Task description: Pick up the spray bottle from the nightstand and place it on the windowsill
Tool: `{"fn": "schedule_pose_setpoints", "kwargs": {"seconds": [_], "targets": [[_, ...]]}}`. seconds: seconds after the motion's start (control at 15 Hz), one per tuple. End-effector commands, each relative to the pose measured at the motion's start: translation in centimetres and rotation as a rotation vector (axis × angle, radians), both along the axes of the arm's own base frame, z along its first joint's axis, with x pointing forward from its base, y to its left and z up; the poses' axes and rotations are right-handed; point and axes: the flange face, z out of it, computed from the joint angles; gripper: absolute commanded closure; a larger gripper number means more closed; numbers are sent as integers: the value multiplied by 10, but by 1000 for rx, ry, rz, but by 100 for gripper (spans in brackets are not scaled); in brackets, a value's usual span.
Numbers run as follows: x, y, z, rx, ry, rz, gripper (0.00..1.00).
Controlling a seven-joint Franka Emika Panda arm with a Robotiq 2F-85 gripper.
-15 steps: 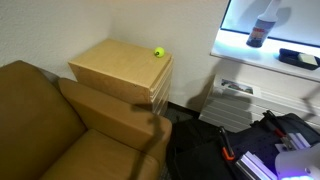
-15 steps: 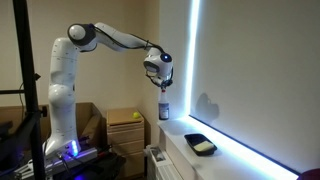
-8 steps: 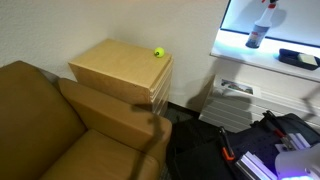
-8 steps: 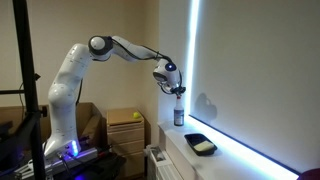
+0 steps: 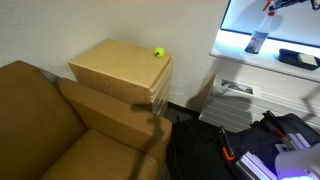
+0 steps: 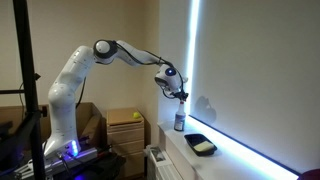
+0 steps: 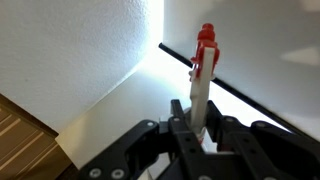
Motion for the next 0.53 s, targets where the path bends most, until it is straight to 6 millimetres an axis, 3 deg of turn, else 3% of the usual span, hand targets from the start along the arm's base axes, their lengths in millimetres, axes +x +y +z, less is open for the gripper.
{"fn": "schedule_pose_setpoints", "kwargs": {"seconds": [0.0,0.2,0.47], "targets": [[-1,10,4,31,-23,1,54],[0,38,31,7,-18,119,34],[-20,68,98,-105,44,270,5]]}}
